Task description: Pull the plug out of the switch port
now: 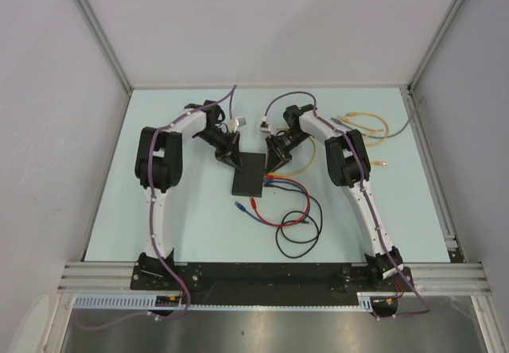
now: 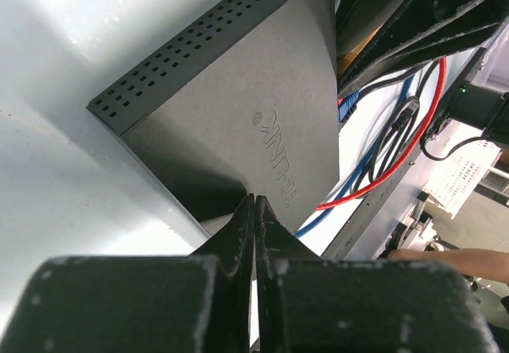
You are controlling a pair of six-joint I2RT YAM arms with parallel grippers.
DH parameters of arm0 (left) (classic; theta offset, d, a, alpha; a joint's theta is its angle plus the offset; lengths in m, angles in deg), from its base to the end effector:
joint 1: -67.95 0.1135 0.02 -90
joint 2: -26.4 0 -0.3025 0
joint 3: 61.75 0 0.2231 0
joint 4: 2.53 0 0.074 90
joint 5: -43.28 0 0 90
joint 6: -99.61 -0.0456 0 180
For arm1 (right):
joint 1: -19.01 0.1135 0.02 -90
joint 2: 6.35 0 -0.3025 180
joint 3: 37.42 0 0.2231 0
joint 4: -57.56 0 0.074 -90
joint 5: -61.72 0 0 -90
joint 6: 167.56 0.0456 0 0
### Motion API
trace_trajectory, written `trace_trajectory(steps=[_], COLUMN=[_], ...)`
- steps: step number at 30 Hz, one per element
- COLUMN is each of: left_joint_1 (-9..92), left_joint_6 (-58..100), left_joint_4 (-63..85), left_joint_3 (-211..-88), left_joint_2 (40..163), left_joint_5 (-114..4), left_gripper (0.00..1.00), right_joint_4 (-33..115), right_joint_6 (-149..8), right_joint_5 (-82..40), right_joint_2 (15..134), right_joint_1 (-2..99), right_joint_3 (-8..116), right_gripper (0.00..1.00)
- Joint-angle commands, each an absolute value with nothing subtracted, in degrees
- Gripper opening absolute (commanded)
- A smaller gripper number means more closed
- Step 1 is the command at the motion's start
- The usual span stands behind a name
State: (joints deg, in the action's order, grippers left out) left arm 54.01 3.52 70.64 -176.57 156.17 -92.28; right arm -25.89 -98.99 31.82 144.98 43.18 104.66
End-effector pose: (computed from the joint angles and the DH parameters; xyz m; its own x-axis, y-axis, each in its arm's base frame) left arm 0.4120 -0.1358 0.1826 -0.9442 0.3109 -0.1083 0.2932 0.6446 -0.7061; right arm 0.4409 0.2412 0.1261 -0.7874 -0.5530 -0.2725 -0.4883 0.2895 0.8233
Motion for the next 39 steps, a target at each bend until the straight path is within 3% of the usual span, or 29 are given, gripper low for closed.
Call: trace_trajectory(steps=[1,17,22,30,39], left_joint_1=[53.4,53.1,52.8,52.7,52.6], left_joint_6=[2.4,2.1,2.1,2.1,2.1], left_joint_4=[70.1,70.2,70.3,70.2,70.1], left_joint_3=[-178.5,-178.5,-178.9,-179.0,-179.2], left_joint_2=[156.0,155.8,156.0,156.0,155.9], left_joint_5=[-90.9,-90.5,-90.6,-90.7,-90.7], left_gripper=[0.0,0.0,0.0,0.0,0.0], right_joint_4=[-21.4,-23.1,-23.0,-20.8,-22.7], right_joint_6=[-100.5,-102.8,-102.5,-100.8,-102.4], right_joint_5=[20.5,18.9,20.1,16.5,19.4], right_joint_2=[147.6,147.9,146.8,147.7,146.5], right_joint_1=[44.9,43.6,44.1,42.5,43.5], right_joint_3=[103.9,105.1,101.8,108.4,101.1], right_gripper=[0.21,0.13,0.0,0.0,0.0])
